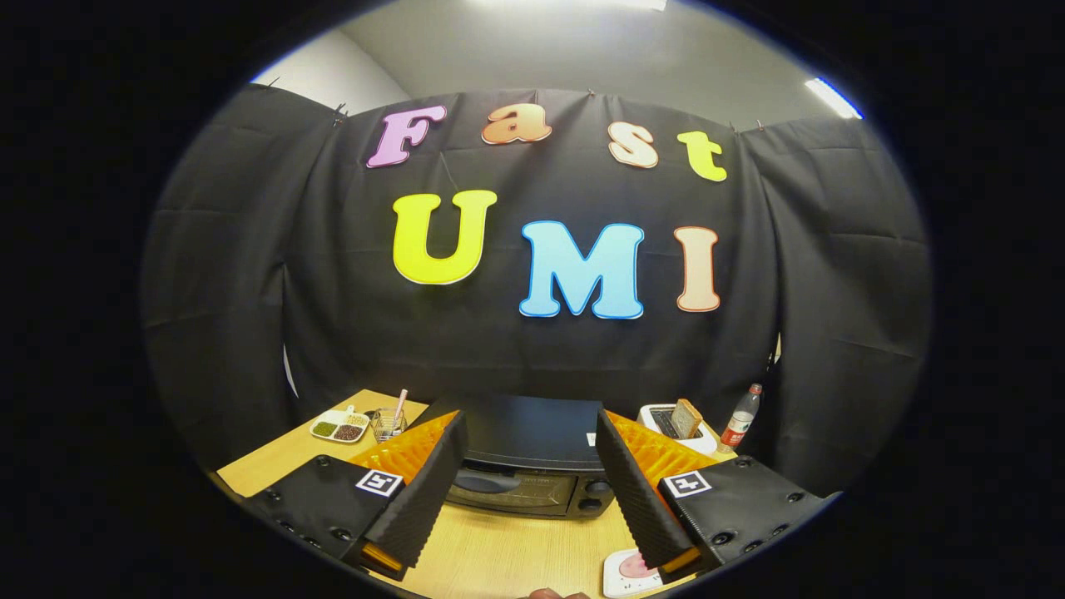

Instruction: Open the toaster oven, put the food inside, and close the toaster oven door.

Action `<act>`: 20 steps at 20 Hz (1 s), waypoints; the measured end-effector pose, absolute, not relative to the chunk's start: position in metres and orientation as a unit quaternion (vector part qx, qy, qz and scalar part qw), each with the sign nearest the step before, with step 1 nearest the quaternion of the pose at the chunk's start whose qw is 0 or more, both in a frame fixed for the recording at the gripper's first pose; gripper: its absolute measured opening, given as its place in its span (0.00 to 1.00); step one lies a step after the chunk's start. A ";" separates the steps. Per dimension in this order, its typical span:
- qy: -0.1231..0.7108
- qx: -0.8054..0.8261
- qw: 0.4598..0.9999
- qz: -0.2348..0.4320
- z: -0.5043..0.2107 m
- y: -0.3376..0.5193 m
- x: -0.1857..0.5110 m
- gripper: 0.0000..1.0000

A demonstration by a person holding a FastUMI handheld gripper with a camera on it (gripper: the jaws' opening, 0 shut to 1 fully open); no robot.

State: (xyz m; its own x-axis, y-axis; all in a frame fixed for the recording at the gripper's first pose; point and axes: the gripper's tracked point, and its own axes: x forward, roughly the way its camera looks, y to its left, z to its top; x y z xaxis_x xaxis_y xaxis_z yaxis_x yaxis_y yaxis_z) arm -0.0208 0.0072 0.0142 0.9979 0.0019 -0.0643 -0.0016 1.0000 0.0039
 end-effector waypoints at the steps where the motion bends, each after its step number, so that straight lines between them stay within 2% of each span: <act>1: 0.041 0.005 0.999 0.000 0.008 0.009 -0.014 0.98; 20: 0.183 0.039 0.982 0.006 -0.124 0.056 0.106 0.98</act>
State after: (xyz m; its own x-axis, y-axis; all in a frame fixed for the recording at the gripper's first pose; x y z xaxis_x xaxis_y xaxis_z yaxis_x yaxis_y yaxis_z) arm 0.1059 0.0564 -0.1244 0.9326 0.0253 -0.3600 0.0033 0.9969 0.0784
